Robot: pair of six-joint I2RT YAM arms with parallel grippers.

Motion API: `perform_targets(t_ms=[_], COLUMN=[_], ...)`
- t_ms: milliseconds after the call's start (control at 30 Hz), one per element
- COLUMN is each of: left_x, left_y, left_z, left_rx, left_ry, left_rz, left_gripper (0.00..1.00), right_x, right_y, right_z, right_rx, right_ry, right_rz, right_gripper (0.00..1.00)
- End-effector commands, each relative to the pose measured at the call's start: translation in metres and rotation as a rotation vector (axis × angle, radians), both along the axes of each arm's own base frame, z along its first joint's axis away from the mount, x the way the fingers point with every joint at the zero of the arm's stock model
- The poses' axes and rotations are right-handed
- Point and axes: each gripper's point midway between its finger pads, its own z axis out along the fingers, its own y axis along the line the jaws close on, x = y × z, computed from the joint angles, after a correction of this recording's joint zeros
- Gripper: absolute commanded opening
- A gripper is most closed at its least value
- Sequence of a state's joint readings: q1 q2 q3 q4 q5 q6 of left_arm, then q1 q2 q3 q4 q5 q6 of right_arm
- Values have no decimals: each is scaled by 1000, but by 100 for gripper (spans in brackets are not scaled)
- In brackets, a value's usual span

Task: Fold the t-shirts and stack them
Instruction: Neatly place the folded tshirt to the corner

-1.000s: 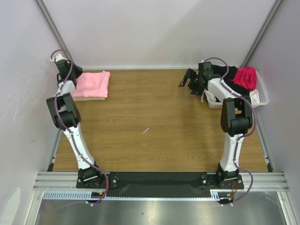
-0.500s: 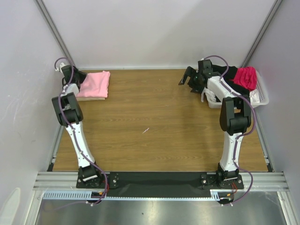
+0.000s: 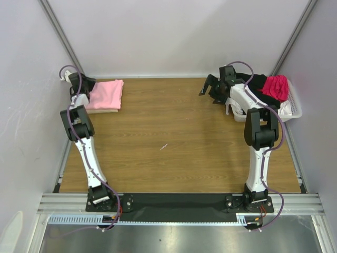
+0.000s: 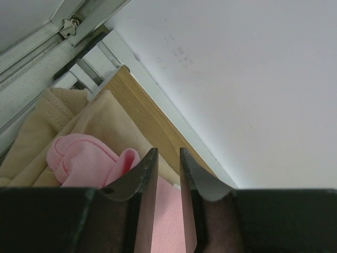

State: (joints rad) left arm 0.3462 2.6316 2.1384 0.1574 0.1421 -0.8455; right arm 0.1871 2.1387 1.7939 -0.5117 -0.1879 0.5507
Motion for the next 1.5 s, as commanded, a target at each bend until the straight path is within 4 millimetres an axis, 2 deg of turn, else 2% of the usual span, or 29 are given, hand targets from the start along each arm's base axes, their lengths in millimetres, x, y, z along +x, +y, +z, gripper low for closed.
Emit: perform_targets(t_ms=[0, 200, 300, 367, 433, 467, 533, 567, 600, 633, 667, 700, 733, 767, 833, 900, 933, 967, 1000, 1067, 1133, 1200, 1233, 1267, 1333, 1367, 1400, 1433, 1467], left_x=[5, -1, -2, -3, -7, -16, -26, -37, -47, -57, -70, -81, -88, -96, -110, -122, -132, -141, -146, -176, -200, -231, -243, -267, -292, -309, -327, -338, -351], left_y=[18, 37, 38, 30, 14, 7, -8, -14, -20, -22, -29, -36, -41, -50, -64, -87, -97, -105, -124, -140, -163, -182, -189, -194, -193, -203, -203, -200, -199], left_z=[13, 11, 26, 59, 75, 99, 118, 115, 147, 160, 154, 183, 188, 179, 196, 180, 194, 174, 172, 172, 163, 177, 177, 180, 181, 162, 181, 180, 164], left_rx=[8, -13, -9, 36, 108, 146, 217, 240, 266, 280, 284, 303, 310, 311, 324, 338, 360, 381, 401, 481, 536, 604, 617, 631, 632, 622, 633, 635, 637], left_ry=[-39, -37, -64, -110, -144, -190, -237, -258, -323, -364, -394, -451, -469, -456, -471, -410, -413, -327, -306, -223, -131, -116, -108, -97, -83, -45, -101, -102, -74], left_rz=[58, 95, 62, 24, -30, -42, -75, -79, -78, -65, -62, -59, -62, -78, -100, -160, -175, -206, -241, -266, -294, -304, -324, -335, -312, -353, -330, -315, -324], left_gripper=[31, 40, 45, 48, 60, 64, 75, 79, 81, 83, 86, 94, 96, 98, 98, 100, 100, 100, 100, 100, 100, 100, 100, 100, 100, 100, 100, 100, 100], right_x=[9, 13, 15, 16, 17, 17, 16, 13, 11, 9, 6, 0, 0, -5, -14, -27, -32, -37, -47, -62, -84, -98, -108, -119, -132, -145, -151, -155, -165], right_y=[6, 8, 9, 10, 11, 12, 12, 11, 9, 9, 7, 6, 5, 3, -3, -12, -16, -20, -25, -35, -46, -54, -58, -63, -66, -69, -71, -72, -74], right_z=[18, 34, 51, 68, 81, 91, 102, 111, 117, 123, 123, 138, 147, 146, 170, 182, 183, 186, 171, 193, 188, 180, 161, 172, 172, 165, 159, 161, 139], right_rx=[0, 2, 6, 6, 0, 3, -5, -3, -2, -2, -5, -1, 0, 0, 2, -14, -21, -25, -35, -41, -65, -107, -119, -127, -129, -129, -126, -106, -110], right_ry=[-41, -93, -137, -185, -232, -258, -290, -308, -322, -337, -339, -371, -406, -408, -462, -485, -492, -502, -478, -556, -569, -581, -567, -610, -654, -662, -662, -685, -654], right_rz=[-8, 2, 22, 36, 71, 80, 102, 106, 105, 110, 112, 111, 111, 112, 107, 102, 97, 94, 90, 61, 41, 30, 28, 4, -3, -13, -26, -47, -53], right_gripper=[100, 100, 100, 100, 100, 100, 100, 100, 100, 100, 100, 100, 100, 100, 100, 100, 100, 100, 100, 100, 100, 100, 100, 100, 100, 100, 100, 100, 100])
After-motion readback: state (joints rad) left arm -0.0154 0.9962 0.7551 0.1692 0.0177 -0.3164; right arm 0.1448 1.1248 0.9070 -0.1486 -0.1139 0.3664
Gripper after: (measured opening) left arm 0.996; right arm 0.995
